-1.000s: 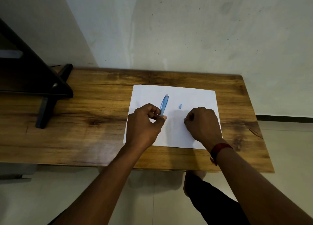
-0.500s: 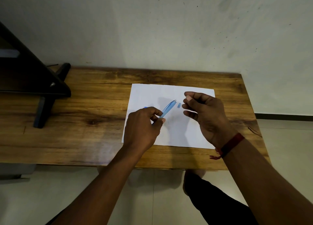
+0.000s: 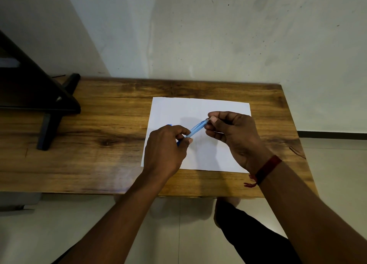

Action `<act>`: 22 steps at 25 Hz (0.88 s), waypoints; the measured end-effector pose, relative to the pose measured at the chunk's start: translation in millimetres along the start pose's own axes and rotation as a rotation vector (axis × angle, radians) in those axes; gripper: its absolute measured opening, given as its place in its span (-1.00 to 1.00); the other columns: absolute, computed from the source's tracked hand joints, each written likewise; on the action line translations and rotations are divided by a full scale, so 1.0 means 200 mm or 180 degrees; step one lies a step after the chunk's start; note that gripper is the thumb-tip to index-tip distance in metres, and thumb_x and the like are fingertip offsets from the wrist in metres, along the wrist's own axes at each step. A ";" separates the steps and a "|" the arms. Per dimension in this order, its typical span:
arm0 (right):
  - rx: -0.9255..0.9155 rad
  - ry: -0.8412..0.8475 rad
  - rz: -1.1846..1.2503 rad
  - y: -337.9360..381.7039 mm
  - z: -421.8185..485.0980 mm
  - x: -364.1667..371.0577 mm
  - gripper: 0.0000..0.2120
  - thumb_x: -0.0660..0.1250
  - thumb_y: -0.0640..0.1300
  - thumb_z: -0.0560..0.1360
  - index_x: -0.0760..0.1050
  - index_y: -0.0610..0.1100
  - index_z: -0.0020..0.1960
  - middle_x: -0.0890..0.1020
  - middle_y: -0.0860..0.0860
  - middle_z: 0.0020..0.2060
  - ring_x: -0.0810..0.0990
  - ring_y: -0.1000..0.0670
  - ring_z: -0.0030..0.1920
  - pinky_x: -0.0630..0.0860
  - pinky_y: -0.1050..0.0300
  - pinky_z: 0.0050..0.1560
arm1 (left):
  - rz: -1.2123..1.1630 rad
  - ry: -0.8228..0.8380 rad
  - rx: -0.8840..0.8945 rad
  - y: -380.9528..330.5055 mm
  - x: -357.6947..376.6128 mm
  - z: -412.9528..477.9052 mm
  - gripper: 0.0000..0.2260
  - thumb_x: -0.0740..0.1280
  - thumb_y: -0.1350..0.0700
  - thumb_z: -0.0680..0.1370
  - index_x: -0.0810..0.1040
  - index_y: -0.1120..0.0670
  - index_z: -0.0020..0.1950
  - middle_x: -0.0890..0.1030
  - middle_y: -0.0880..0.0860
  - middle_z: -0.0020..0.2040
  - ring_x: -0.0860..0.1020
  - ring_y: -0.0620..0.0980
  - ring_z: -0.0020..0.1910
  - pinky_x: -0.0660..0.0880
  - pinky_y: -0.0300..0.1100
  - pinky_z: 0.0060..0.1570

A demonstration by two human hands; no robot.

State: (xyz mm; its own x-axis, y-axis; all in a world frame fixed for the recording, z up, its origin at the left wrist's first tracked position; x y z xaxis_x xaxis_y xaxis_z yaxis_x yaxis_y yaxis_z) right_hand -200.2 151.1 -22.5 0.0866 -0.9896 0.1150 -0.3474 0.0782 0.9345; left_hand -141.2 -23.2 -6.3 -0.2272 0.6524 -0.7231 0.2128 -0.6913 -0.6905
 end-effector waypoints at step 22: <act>0.1088 0.0214 0.0450 -0.08 -0.05 0.05 -0.88 0.42 -0.28 0.44 0.66 -0.26 -0.03 0.73 -0.18 -0.17 0.71 -0.07 -0.21 0.64 0.09 -0.25 | 0.0421 -0.0011 0.0118 -0.02 -0.07 -0.01 -0.83 0.51 0.09 0.40 0.66 0.01 -0.02 0.67 -0.02 -0.13 0.47 -0.16 -0.34 0.29 -0.45 -0.32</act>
State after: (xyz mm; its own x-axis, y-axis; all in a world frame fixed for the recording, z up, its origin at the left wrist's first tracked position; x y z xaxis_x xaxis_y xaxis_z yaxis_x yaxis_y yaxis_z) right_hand -184.9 140.2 -32.2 0.0728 -0.9609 0.2673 -0.6510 0.1572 0.7426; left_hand -137.0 -28.6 6.4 -0.2028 0.5537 -0.8076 0.2058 -0.7823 -0.5880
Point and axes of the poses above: each hand's wrist, its own z-axis towards the middle knuckle, its own x-axis out of the palm, y = z × x, the point moved 8 cm from there along z, towards the middle knuckle
